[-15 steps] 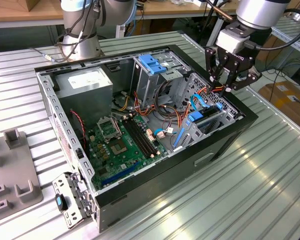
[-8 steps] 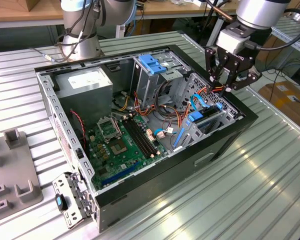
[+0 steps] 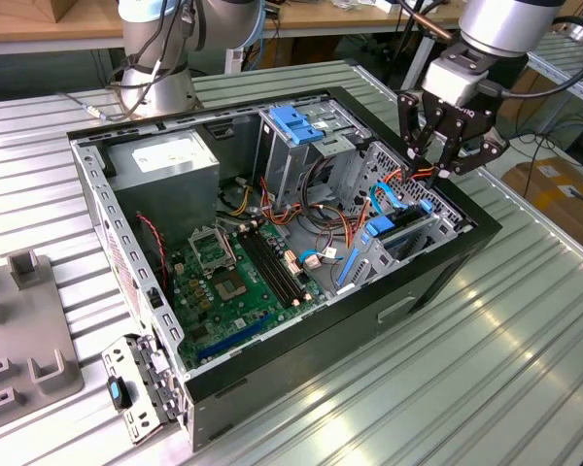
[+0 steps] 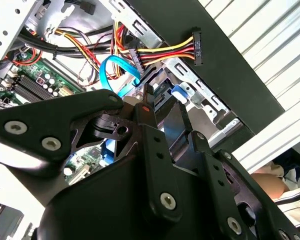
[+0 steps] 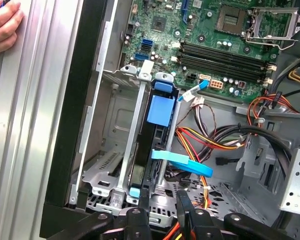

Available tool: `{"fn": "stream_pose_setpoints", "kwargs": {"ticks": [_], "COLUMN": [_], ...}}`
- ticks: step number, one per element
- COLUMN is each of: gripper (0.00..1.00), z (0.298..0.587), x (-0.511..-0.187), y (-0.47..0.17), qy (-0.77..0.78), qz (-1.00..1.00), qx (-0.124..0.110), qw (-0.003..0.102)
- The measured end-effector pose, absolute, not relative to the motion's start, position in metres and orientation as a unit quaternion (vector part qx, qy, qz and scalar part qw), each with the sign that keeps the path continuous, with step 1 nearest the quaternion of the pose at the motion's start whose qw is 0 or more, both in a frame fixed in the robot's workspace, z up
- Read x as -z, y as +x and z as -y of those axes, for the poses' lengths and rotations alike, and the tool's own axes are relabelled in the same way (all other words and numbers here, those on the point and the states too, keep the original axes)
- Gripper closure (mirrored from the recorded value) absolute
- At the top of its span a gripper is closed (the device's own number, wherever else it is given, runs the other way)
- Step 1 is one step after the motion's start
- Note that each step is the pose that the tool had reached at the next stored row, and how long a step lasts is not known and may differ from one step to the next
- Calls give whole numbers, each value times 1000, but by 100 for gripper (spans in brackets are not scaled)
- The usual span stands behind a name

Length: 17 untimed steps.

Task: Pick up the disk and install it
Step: 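Insert the second disk wire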

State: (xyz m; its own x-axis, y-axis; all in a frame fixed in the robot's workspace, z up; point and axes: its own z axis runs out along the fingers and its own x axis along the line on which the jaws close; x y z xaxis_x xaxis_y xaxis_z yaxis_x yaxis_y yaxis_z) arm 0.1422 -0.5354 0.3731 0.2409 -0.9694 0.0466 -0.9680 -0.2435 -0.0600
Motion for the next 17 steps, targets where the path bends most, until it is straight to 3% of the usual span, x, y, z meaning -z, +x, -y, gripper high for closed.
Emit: {"fn": "stream_pose_setpoints", "kwargs": {"ticks": [17], "gripper": [64], "z": [535], "x": [-373], "y": [142], "qy": [-820], "qz": [-572], "qx": [36], "qw": [11]}}
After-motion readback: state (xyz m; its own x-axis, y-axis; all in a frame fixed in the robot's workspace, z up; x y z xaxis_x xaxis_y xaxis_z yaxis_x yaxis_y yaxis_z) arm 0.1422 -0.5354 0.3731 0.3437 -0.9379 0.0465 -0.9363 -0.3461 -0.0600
